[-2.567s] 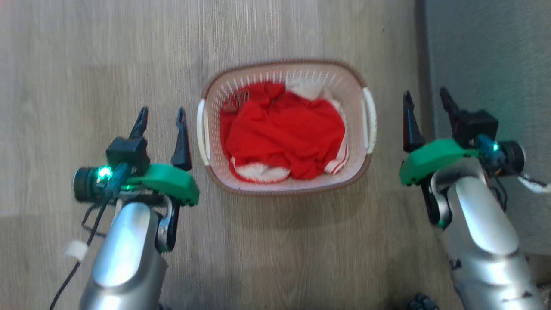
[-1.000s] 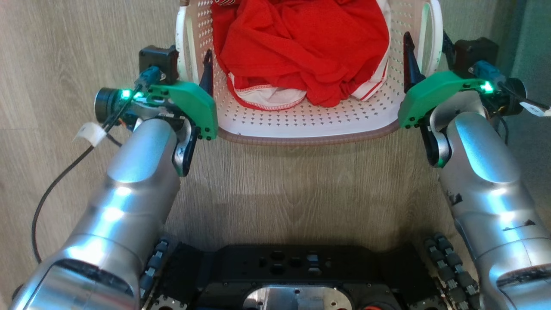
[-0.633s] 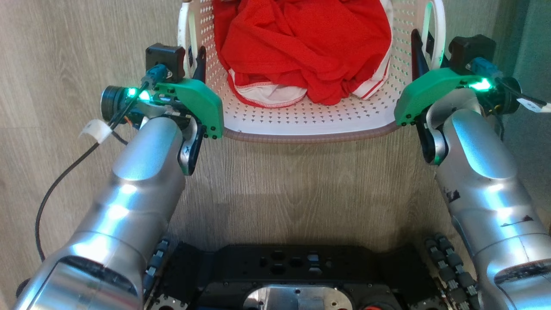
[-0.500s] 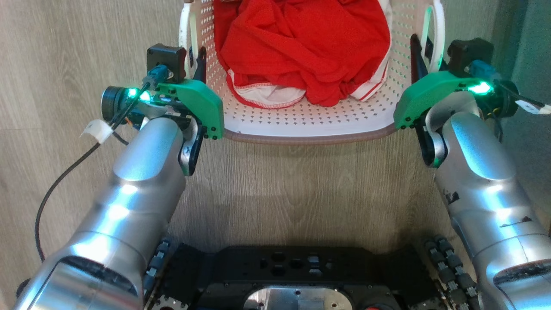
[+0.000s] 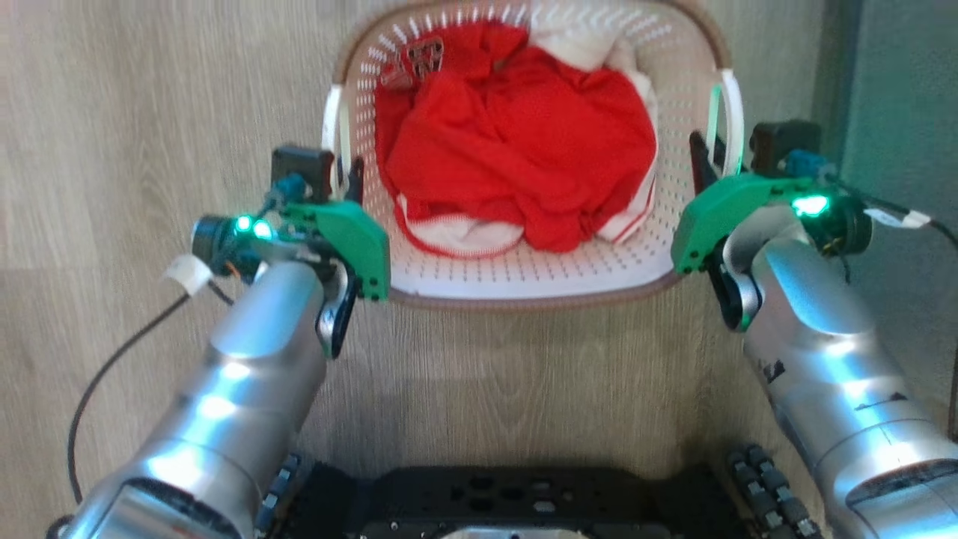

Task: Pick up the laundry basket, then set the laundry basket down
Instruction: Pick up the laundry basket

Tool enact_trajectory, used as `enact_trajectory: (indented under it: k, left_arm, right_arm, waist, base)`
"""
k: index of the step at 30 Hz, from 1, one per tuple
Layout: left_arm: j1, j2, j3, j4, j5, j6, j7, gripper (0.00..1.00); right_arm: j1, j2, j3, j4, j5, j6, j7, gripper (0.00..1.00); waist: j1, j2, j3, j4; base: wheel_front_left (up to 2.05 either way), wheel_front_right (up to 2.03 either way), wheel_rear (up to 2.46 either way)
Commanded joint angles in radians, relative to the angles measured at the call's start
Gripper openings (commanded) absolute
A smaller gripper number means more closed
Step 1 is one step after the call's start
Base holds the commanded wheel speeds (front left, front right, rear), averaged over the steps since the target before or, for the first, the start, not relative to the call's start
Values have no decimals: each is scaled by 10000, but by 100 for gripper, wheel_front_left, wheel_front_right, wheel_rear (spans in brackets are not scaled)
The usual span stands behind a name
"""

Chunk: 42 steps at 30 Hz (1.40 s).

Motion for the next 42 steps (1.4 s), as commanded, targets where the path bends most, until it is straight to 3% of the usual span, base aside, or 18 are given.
enact_trajectory:
  k: [1,16,42]
  left_arm:
    - [517,335,35,112,-48,-23,-51,0]
    - [2305,335,-1422,804,-1716,-106,457,0]
    - [4601,334,-2709,1469,-3088,-407,1849,0]
  right_arm:
    - [489,47,148,-9,124,10,-138,0]
    - [1629,47,1749,1782,2128,10,103,0]
    - [3880,47,4120,2299,4723,10,1838,0]
  waist:
    - [0,0,-532,-55]
    - [0,0,-3477,-169]
    - [0,0,-7472,-48]
  base:
    - [0,0,0]
    - [0,0,0]
    - [0,0,0]
